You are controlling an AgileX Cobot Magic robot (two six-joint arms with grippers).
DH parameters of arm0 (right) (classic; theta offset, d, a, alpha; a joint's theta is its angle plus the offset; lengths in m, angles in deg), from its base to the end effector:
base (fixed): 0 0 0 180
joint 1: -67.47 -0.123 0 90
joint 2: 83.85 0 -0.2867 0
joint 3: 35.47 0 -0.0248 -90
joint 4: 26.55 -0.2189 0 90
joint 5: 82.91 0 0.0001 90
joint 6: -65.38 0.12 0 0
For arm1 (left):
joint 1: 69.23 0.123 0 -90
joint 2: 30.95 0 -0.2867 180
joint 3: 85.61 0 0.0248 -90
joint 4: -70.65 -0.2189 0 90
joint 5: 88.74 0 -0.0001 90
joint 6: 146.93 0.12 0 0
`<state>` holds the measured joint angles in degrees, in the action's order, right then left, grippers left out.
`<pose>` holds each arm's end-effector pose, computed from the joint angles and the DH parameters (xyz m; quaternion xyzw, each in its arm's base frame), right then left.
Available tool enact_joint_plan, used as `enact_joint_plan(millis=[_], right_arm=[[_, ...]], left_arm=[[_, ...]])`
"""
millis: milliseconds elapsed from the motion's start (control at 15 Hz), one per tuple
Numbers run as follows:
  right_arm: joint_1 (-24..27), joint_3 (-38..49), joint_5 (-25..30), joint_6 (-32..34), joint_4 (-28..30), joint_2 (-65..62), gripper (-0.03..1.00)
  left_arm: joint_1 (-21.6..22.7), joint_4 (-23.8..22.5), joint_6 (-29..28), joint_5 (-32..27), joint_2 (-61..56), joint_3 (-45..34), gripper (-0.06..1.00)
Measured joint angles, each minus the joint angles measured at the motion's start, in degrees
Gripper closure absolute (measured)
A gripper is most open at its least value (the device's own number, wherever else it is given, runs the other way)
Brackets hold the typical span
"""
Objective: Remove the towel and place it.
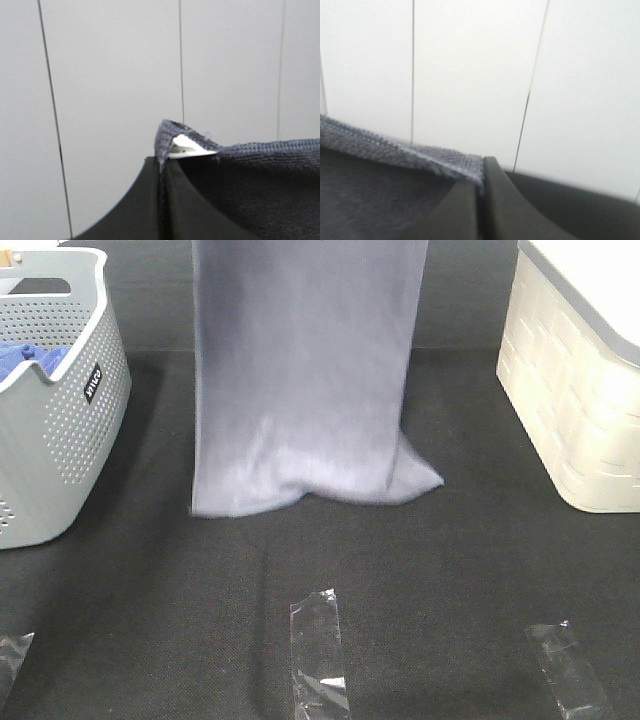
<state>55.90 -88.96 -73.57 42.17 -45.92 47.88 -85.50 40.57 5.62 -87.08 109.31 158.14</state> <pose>0.5079 0.1106 0.4119 -0.1131 0.6794 0.0659 0.7220 0.5213 -0.1539 0.4123 0.1057 0.6001 -0.0986 0.7868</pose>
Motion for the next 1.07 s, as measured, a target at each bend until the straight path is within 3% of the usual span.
enact_joint_plan(millis=[133, 333, 467, 600, 733, 1067], right_arm=[[-0.40, -3.38, -5.79, -0.06, 0.34, -1.43, 0.97], [-0.57, -8.77, -7.62, -0.11, 1.38, -2.35, 0.97], [-0.57, -9.05, -5.61, -0.11, 2.92, -2.52, 0.97], [-0.52, -8.25, 0.46, -0.17, 5.50, -2.52, 0.97], [-0.52, -5.44, 6.36, -0.17, 6.19, -2.46, 0.97], [-0.52, 2.52, 24.18, 1.89, 5.73, -2.18, 0.97]], left_arm=[[0.23, -1.09, 3.15, 5.16, 0.17, 5.73, 0.94], [0.40, -1.66, 8.48, 10.20, -0.17, 9.11, 0.94], [0.63, -1.95, 8.82, 10.26, 0.63, 9.34, 0.94], [0.86, -1.89, 8.82, 6.76, 2.29, 9.34, 0.94], [-0.06, 0.17, 8.82, -4.93, 3.38, 9.34, 0.94], [-1.38, 19.19, 11.63, -42.80, 5.84, 9.34, 0.94]])
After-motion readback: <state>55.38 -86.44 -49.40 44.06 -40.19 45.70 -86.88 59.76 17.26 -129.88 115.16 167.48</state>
